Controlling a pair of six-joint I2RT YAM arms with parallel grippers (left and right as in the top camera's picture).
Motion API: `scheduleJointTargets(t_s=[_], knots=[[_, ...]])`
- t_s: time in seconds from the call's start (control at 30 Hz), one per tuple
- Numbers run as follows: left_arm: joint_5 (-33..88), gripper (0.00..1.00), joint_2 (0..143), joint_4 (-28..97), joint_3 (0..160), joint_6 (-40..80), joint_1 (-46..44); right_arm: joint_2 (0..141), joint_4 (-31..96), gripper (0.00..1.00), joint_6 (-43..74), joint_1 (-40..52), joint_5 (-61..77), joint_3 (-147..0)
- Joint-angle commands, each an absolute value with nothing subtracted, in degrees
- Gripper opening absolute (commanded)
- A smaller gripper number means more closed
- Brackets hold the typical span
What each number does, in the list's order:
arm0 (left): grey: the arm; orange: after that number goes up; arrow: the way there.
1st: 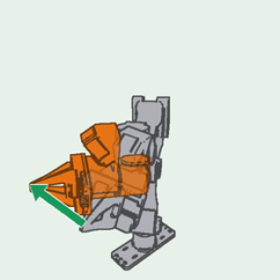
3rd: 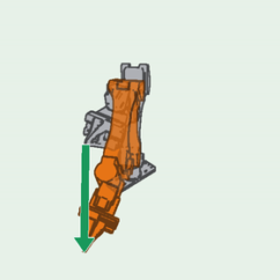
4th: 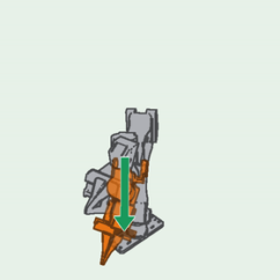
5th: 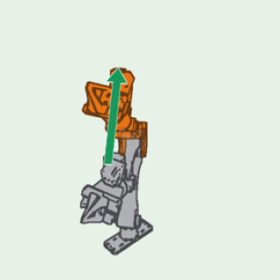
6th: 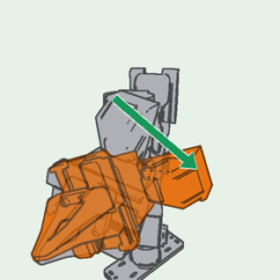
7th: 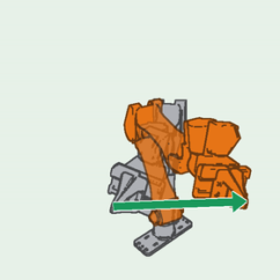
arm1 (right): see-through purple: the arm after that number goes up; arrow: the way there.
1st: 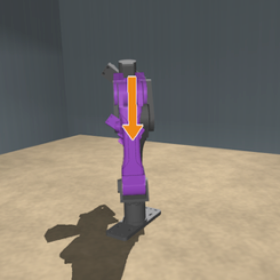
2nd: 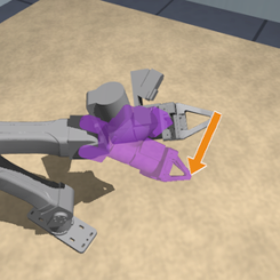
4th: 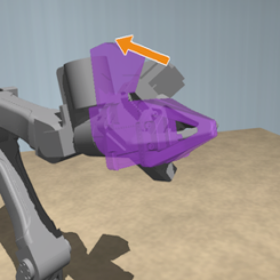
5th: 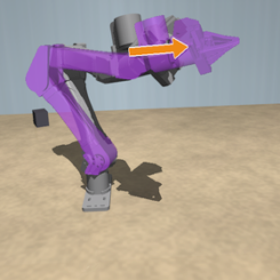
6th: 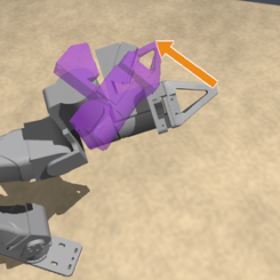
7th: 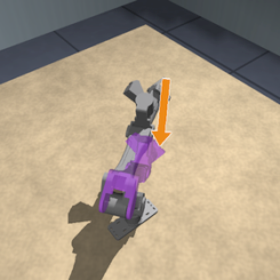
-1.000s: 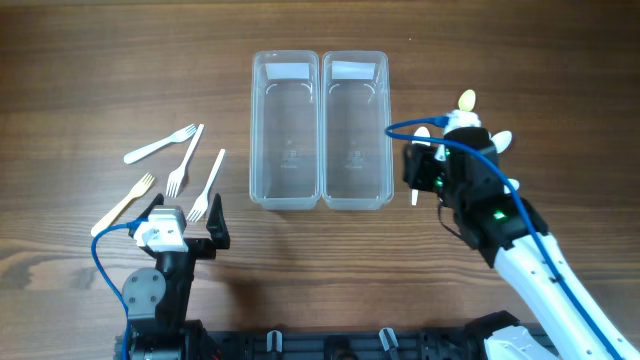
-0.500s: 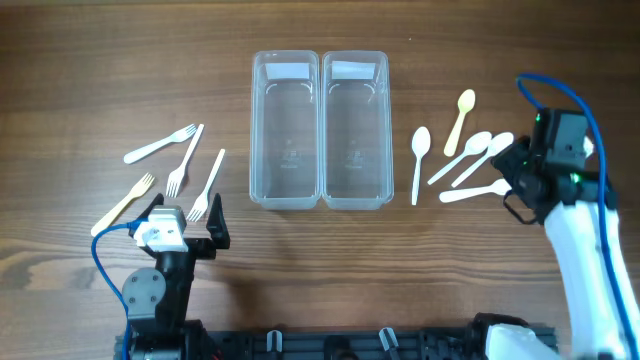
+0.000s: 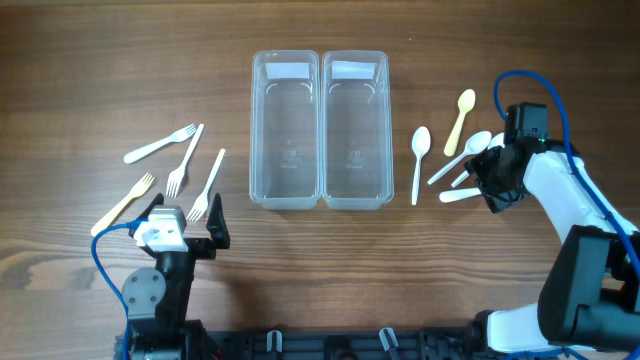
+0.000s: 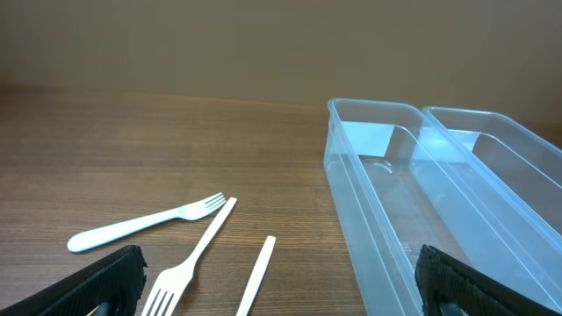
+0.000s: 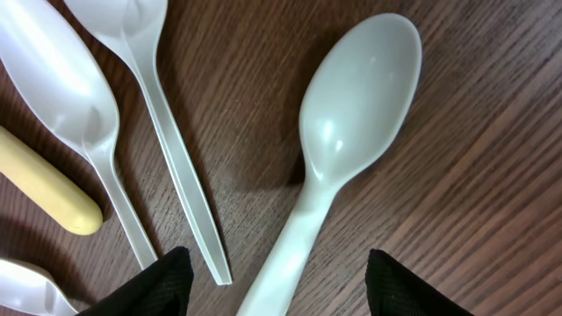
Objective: Pack container
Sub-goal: 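Lower the right gripper and grasp a white spoon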
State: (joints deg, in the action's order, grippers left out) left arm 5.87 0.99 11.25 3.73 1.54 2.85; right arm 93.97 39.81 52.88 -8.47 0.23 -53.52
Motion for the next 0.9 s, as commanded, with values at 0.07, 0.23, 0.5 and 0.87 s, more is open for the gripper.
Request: scheduleJointTargets(t_s=[0.07,0.23,0.5,0.87], knots=[[6.0,1.00,0.5,11.1,3.4,0.4,2.9,94.4,40.1,0.60,60.0,-8.7,-1.3,-51.5],[6.0,1.00,0.5,11.1,3.4,0.4,2.9,94.4,39.7,0.73,65.1,-8.7,-1.6,-50.1],[6.0,1.00,0.5,11.1,3.4,0.4,2.9,94.4,36.7,0.75,66.2,-8.7,-5.0,-50.1],[6.0,1.00,0.5,11.1,3.4,0.4,2.9,101.0,34.0,0.79,66.6,-8.7,-4.9,-50.0]])
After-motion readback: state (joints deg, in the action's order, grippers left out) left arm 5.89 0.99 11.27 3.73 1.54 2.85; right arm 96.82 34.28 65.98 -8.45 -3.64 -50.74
